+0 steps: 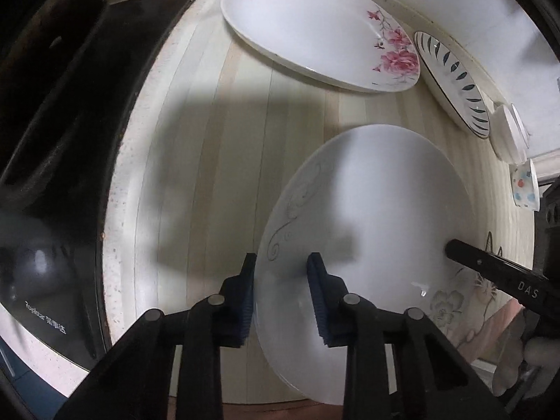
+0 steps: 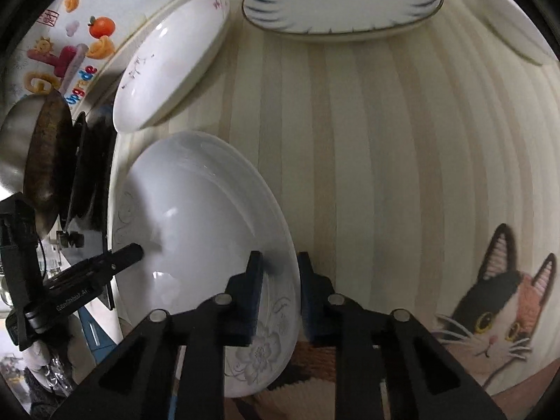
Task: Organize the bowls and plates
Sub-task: 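Reach both tools to the large grey-swirl white plate and grasp its rim, then lift the swirl plate with both tools and carry it over the pink-flower plate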
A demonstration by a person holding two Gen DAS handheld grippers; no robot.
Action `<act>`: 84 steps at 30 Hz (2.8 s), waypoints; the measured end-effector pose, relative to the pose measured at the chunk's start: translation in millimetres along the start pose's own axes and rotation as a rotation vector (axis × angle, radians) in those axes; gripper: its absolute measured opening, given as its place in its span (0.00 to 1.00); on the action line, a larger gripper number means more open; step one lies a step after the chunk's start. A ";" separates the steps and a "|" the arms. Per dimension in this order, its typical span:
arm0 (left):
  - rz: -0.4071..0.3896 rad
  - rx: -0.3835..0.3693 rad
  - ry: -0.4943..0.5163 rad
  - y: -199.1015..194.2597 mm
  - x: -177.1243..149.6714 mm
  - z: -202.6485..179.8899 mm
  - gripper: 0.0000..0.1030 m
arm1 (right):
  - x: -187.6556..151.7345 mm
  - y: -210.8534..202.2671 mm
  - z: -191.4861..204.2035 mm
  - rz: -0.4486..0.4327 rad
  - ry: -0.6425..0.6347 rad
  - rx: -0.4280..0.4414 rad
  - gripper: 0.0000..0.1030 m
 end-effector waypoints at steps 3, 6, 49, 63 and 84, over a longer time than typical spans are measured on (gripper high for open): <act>-0.007 -0.003 -0.022 -2.4 1.7 -1.3 0.25 | -0.8 0.2 1.0 -0.015 -0.018 0.002 0.19; -0.024 0.001 -0.017 -6.7 0.4 -7.1 0.25 | -3.8 -4.2 -3.0 -0.017 -0.032 0.004 0.18; -0.014 0.057 0.000 38.5 -33.4 -143.2 0.28 | -28.6 -72.5 -139.5 -0.015 -0.014 -0.001 0.18; -0.177 0.043 -0.199 -34.6 71.9 -60.1 0.28 | 62.4 -146.5 -88.0 -0.153 -0.100 -0.003 0.43; -0.143 -0.055 -0.443 11.2 131.4 5.2 0.22 | 279.7 29.2 44.3 -0.023 -0.478 -0.045 0.23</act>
Point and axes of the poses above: each gripper's, at about its wrist camera, not at the fingertips, and y roughly the way its jaws point, z to its left, x to its top, the point moved 6 cm from there along y, roughly the way its jaws point, and after that the axes turned 10 degrees about -y, right-handed, at the moved point
